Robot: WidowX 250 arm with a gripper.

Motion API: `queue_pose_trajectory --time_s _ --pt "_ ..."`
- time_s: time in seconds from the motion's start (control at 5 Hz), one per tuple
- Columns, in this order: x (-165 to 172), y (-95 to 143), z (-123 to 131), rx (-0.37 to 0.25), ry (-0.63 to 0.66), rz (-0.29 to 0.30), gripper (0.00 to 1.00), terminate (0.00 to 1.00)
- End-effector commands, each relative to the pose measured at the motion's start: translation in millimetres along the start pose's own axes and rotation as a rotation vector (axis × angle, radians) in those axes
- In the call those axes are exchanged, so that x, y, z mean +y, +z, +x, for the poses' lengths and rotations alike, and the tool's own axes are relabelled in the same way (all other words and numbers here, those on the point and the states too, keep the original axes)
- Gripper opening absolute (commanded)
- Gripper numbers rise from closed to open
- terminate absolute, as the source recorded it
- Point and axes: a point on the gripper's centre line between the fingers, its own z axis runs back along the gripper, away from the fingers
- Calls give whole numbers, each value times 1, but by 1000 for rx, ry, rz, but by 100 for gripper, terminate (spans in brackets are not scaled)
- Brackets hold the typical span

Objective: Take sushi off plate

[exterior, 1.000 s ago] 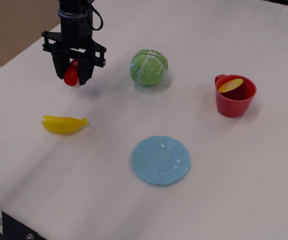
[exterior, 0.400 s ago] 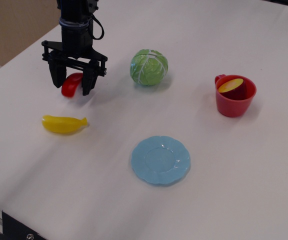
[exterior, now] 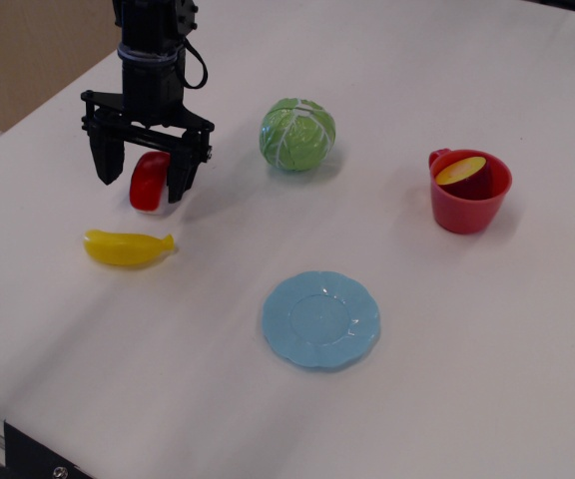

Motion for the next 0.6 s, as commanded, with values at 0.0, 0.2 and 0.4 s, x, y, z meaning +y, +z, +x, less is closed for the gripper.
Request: queue_pose_trajectory --time_s 0.0,0.2,0.4 --pt "16 66 -13 -183 35 27 100 0" --pt "16 66 -13 -183 35 27 100 0" --pt "16 66 -13 -183 35 27 100 100"
